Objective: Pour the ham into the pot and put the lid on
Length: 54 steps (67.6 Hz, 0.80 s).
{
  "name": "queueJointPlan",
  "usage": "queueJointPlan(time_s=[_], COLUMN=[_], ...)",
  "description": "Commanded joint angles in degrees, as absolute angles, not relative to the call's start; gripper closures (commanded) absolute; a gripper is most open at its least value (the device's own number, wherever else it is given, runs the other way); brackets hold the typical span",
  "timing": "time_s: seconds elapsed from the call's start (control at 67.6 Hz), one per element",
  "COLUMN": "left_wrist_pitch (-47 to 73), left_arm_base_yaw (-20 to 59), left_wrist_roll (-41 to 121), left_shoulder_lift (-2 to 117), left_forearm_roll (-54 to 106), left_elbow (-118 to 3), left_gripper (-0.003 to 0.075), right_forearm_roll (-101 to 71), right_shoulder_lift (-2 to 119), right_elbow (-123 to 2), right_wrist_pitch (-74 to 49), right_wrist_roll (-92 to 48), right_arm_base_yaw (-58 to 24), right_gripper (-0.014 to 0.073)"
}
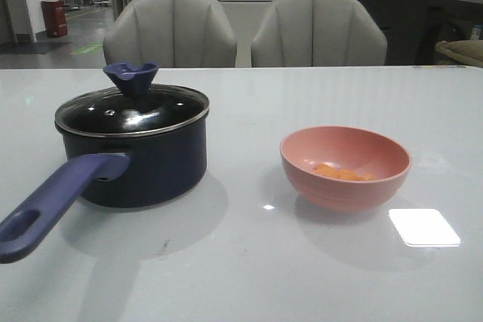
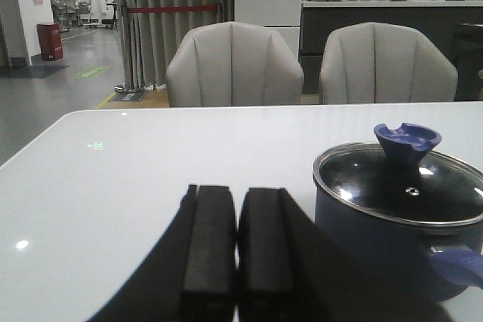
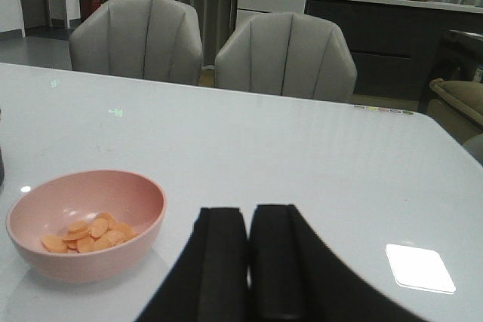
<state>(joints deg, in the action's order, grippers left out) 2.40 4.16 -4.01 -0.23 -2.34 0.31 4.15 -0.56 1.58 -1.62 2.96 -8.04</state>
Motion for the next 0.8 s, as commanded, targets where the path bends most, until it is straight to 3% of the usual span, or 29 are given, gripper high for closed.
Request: queueJointPlan(time_s=[0.0, 0.784], left_wrist_pitch=[-2.2, -3.9], left_arm_base_yaw=[4.1, 4.1], left_wrist_roll=[-4.2, -4.2], left_shoulder_lift=[-1.3, -1.3], left_forearm_roll=[-2.2, -2.2], left_elbow=[1.5, 1.5], left_gripper=[0.0607, 0.0607], right_forearm_roll=[5.0, 5.0], right_shoulder_lift=[-1.7, -1.7], right_elbow=[1.2, 1.2], right_wrist_pitch=[3.0, 3.0], right_wrist_roll=[2.9, 2.9], right_arm_base_yaw=[-7.7, -7.7], right_gripper=[0.0432, 0.0432])
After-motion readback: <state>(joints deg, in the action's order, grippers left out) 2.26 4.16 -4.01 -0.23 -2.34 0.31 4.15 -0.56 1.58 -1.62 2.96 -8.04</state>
